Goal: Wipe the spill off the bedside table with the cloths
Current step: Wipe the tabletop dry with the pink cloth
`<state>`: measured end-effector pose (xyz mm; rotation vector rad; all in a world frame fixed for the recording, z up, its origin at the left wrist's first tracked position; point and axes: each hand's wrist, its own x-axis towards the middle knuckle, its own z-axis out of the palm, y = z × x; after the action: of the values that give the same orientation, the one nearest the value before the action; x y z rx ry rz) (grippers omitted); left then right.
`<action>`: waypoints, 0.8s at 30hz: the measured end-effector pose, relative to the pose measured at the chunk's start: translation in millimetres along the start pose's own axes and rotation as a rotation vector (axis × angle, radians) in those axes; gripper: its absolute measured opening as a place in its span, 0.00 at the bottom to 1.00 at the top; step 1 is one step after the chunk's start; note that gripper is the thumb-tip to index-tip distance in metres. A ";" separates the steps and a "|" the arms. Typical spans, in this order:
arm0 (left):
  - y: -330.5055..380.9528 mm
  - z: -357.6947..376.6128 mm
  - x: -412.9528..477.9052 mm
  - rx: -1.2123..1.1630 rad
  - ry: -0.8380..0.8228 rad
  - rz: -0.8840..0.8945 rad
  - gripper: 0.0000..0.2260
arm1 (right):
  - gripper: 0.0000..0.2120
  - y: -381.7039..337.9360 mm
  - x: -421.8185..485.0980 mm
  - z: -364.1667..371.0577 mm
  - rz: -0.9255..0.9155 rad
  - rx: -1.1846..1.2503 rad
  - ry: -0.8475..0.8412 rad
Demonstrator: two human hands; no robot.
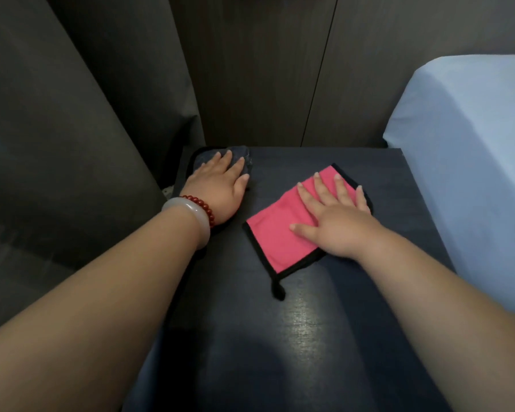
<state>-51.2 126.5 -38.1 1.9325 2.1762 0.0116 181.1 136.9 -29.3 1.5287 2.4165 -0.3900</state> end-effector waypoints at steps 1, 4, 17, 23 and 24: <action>-1.4 1.9 -1.1 0.011 0.007 -0.005 0.25 | 0.38 -8.6 -1.0 -1.0 0.046 0.038 0.025; -0.3 11.1 -2.6 0.025 0.058 -0.016 0.25 | 0.39 -54.1 2.2 9.7 0.278 0.221 0.172; -4.1 23.1 -5.3 0.048 0.149 0.013 0.25 | 0.34 -55.3 27.4 25.1 -0.055 0.035 0.266; -3.3 23.3 -6.0 0.044 0.162 0.010 0.25 | 0.31 -40.2 86.4 1.1 -0.058 0.004 0.202; -3.0 24.2 -6.1 0.043 0.174 0.013 0.25 | 0.31 -42.8 91.2 1.1 -0.030 0.002 0.206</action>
<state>-49.2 116.6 -61.1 2.0383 2.2897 0.1416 104.5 195.4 -58.6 1.6065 2.5972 -0.2516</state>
